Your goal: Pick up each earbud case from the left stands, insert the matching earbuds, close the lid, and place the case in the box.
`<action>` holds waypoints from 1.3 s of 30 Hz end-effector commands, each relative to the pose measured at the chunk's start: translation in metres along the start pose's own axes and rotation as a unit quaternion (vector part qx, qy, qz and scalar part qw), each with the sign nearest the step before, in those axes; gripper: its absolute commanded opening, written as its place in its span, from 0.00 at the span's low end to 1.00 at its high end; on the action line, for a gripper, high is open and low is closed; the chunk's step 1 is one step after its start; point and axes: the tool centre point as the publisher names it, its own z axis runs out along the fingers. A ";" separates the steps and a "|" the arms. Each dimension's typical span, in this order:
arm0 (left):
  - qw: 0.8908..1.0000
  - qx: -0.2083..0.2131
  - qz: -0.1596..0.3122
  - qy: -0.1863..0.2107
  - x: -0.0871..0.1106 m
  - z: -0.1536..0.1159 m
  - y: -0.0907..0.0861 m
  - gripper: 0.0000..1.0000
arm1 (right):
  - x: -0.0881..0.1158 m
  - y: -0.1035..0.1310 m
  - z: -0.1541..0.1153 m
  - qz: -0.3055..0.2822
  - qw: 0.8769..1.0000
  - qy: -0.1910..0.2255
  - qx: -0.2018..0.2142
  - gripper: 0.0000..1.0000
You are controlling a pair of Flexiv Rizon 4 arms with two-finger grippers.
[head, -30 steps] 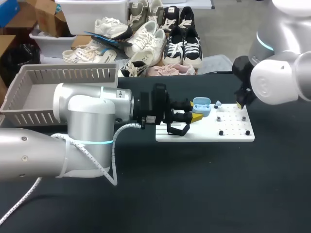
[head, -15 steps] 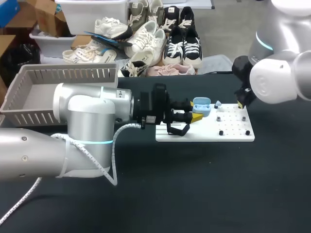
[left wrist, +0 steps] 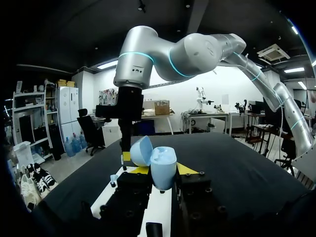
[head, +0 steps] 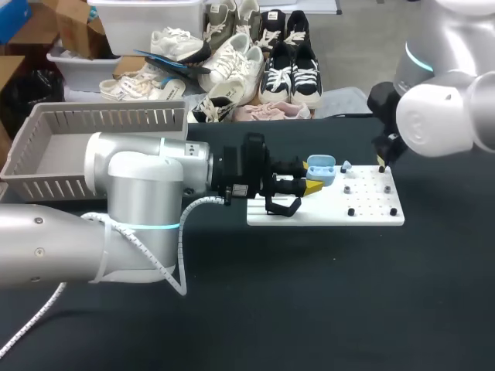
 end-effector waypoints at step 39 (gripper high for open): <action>1.000 0.000 0.001 -0.002 0.001 0.000 0.000 0.00 | 0.015 -0.003 -0.027 0.086 0.996 0.011 -0.011 0.00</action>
